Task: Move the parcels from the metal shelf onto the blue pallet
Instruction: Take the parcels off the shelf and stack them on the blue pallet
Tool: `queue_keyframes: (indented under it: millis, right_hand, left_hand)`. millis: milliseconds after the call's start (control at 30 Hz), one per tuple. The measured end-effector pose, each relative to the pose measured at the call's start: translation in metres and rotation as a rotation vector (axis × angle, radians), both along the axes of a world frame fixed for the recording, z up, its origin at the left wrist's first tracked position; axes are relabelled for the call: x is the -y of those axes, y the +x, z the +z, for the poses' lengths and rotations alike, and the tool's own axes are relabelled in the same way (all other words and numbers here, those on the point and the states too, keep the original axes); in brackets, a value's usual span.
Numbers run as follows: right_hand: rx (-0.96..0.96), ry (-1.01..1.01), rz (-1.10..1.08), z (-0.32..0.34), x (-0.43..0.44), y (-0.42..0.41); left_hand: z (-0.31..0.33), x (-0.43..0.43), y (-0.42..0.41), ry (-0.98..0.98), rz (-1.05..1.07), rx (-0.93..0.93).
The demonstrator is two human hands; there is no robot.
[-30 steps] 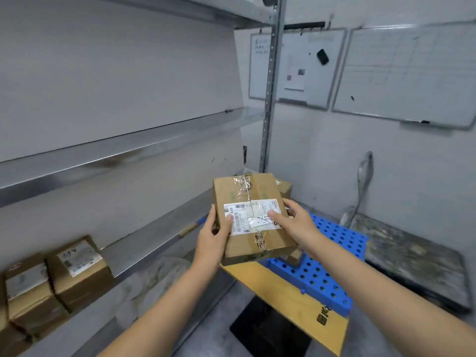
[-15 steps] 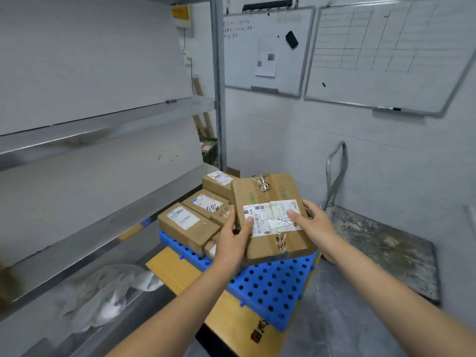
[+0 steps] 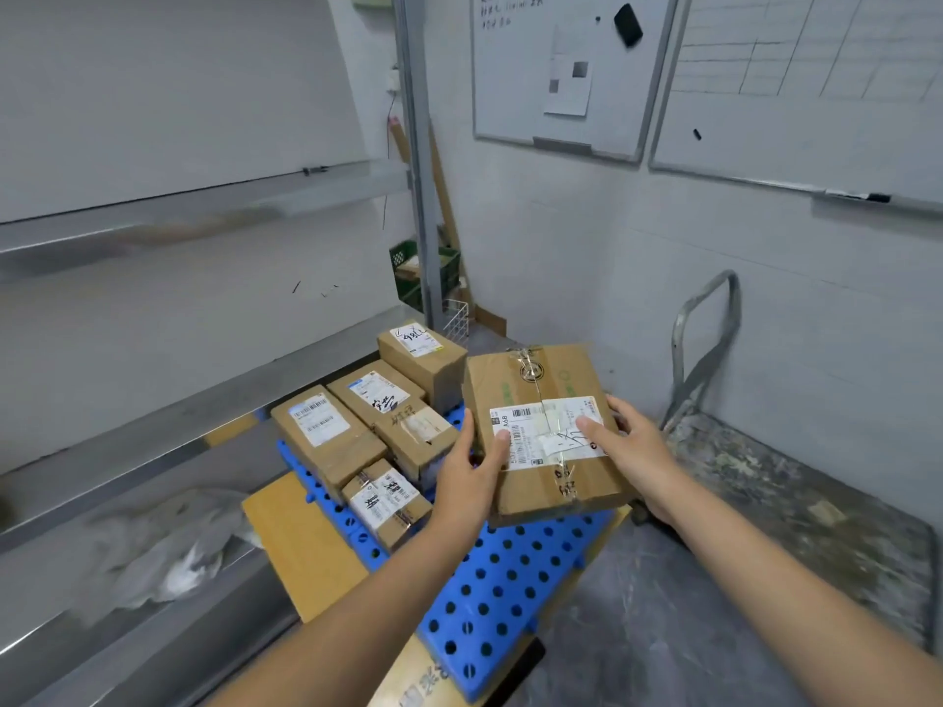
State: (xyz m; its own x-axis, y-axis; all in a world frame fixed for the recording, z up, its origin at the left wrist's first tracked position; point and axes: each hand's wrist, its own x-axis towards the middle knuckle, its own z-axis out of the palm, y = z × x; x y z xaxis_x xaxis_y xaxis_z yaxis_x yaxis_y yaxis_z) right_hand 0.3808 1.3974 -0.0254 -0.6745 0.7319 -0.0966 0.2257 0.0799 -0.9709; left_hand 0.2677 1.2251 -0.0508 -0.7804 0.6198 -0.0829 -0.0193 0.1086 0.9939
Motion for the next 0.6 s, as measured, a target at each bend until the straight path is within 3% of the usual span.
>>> queue_keyframes:
  millis: [600]
  right_hand:
    - [0.184,0.037,0.251,-0.043,-0.122,-0.132]
  left_hand:
    - [-0.072,-0.112,-0.076,0.008,0.296,0.149]
